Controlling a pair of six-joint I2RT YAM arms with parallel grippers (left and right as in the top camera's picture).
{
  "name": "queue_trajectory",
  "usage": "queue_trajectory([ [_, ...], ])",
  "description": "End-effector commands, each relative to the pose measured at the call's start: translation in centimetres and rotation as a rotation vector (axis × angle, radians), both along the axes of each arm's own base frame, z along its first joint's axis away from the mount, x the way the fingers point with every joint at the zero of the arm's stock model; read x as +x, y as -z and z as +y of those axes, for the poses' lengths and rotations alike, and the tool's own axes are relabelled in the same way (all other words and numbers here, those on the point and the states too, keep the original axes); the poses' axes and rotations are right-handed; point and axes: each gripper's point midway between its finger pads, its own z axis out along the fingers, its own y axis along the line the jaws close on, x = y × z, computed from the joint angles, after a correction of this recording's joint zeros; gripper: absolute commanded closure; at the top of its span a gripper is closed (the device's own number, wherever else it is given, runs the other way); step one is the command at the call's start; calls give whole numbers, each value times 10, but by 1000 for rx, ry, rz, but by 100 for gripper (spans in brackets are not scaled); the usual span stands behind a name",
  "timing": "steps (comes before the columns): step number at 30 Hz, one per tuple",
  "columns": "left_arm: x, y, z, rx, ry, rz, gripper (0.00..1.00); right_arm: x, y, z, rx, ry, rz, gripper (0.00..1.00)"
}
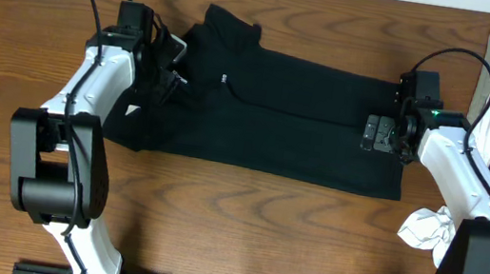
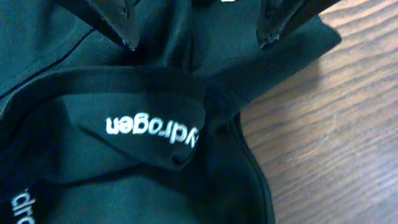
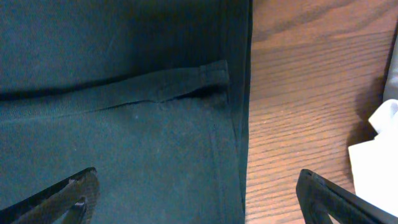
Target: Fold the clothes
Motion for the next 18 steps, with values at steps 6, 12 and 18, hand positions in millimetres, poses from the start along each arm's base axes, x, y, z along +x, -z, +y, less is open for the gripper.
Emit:
queue_trajectory([
  [6,4,13,-13,2,41,0,37,3,-5,-1,2,4,-16,1],
  [12,10,12,-10,17,28,-26,37,3,-5,-1,2,4,-16,1],
  [18,9,12,-2,55,14,-20,39,3,-5,-1,2,3,-16,1],
])
